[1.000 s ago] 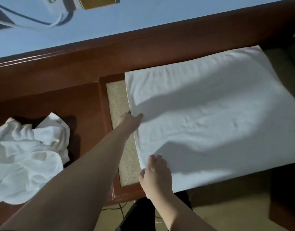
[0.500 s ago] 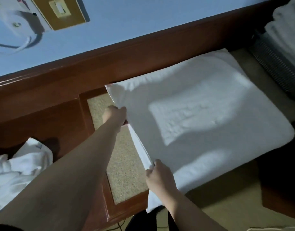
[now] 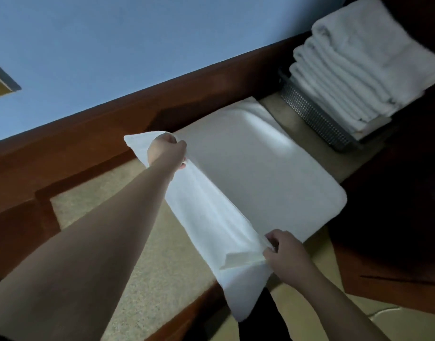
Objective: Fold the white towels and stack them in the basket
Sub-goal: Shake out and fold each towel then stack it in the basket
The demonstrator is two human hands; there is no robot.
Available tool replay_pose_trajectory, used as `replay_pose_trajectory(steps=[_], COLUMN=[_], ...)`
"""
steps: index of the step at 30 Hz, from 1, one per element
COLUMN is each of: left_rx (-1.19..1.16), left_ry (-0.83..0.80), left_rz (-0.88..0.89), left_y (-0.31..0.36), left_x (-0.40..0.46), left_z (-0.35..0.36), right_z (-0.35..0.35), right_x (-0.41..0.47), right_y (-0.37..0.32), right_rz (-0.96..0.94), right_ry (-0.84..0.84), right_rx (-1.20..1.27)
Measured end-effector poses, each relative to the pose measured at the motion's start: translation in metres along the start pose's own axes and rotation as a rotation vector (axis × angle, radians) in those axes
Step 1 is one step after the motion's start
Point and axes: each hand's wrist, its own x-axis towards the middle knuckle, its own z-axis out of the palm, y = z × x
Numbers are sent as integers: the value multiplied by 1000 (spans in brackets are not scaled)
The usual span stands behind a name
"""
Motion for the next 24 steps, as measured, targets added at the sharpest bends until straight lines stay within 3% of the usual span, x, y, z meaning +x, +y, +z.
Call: replay_pose_trajectory(steps=[4, 7, 13, 16, 18, 21, 24], left_rx=[-5, 116, 949, 1363, 1514, 1647, 1657], left_ry=[-3, -63, -349, -212, -98, 5, 2], left_rz=[30, 43, 263, 441, 501, 556, 639], left_y=[32, 39, 12, 10, 16, 25, 36], left_x=[4, 26, 53, 59, 72, 90, 106], left_z=[66, 113, 160, 153, 145, 134, 131], right_z=[-54, -75, -76, -77, -75, -72, -76], right_x=[34, 69, 115, 120, 119, 112, 105], right_y=[45, 77, 123, 127, 131, 142, 157], right_rz=[55, 136, 271, 300, 309, 325, 359], right_ry=[117, 71, -187, -242, -284, -367, -402], right_rx=[39, 17, 104, 176, 143, 103, 79])
